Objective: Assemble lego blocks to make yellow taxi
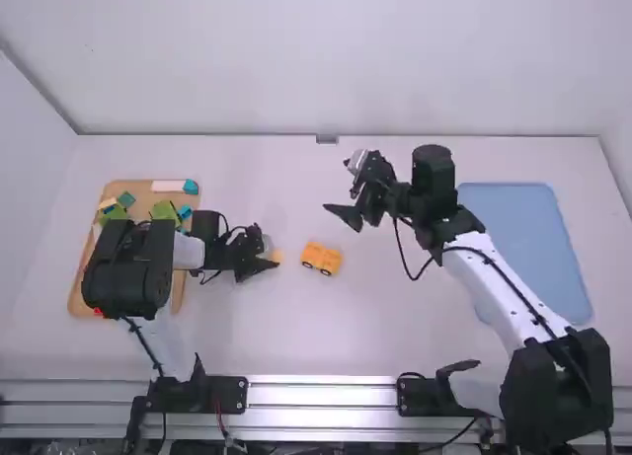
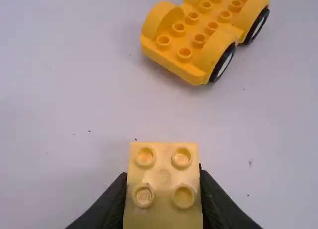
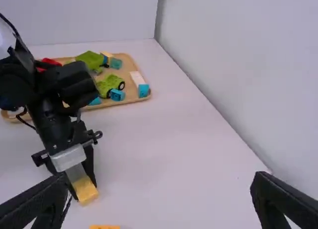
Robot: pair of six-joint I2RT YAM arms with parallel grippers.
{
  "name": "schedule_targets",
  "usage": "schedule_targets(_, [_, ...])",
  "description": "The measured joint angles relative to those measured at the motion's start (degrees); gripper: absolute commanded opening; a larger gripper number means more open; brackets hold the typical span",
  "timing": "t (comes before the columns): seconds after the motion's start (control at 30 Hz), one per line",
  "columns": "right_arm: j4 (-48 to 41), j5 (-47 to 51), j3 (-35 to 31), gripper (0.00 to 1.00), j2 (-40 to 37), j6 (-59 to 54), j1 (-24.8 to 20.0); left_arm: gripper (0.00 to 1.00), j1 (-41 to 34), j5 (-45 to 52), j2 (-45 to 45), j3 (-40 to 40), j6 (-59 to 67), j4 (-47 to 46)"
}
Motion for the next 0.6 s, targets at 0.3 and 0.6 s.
schedule_targets(0.3, [-2.08, 0.00, -1.03, 0.98, -0.02, -0.42, -1.97, 0.13, -0.35, 5.31, -7.13, 0.61, -0.31, -2.89])
schedule_targets(0.6, [15.28, 1.70, -16.92, 0.98, -4.11, 3.30, -2.45, 0.10, -5.44, 3.65, -7.15, 8.61, 3.50, -18.16])
